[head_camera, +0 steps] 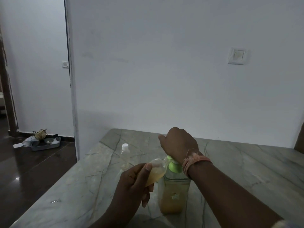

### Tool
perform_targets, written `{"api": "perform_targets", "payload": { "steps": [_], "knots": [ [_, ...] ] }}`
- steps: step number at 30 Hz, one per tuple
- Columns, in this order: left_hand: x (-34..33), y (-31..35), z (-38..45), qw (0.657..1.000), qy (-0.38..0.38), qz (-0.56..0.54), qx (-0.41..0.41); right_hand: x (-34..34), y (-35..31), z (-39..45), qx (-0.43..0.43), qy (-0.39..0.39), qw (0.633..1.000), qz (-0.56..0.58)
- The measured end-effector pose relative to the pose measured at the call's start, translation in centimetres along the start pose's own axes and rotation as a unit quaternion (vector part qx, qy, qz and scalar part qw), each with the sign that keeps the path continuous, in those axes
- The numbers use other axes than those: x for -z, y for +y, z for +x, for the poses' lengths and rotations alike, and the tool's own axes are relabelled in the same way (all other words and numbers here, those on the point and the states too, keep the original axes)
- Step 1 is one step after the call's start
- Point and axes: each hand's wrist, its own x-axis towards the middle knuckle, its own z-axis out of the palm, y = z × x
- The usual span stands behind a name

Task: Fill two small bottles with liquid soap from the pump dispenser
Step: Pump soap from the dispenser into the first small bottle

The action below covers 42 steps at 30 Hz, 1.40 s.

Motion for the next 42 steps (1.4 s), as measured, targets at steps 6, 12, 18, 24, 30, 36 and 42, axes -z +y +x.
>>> {"api": "perform_targets", "payload": {
  "steps": [6,12,18,24,30,36,42],
  "knots": [
    [-0.2,0.2,-0.3,0.999,0.001,-0.034,0.003,0.4,-0.2,-0.2,0.008,-0.009,1.0,-0.017],
    [0.1,-0.2,-0.2,1.0,0.002,-0.016,0.005,0.3,-0.3,0.0,0.021,0.016,0.999,-0.023],
    [-0.2,-0.1,-0.4,1.0,0.001,0.015,0.005,-0.2,0.2,0.0,-0.001,-0.012,1.0,0.005],
    [-0.3,0.0,-0.4,1.0,0.008,0.024,0.01,0.6,-0.2,0.3,0.005,-0.013,1.0,-0.023],
    [-0.2,-0.2,-0.3,1.0,0.02,0.018,0.009,-0.4,0.0,0.1,0.0,0.008,1.0,-0.024],
    [-0.3,0.2,-0.4,1.0,0.017,0.015,0.02,0.4,-0.6,0.2,0.02,-0.02,0.999,-0.044],
    [-0.3,-0.5,0.0,1.0,0.021,0.017,0.015,-0.8,0.4,0.6,-0.006,-0.014,1.0,0.02]
  ]
}}
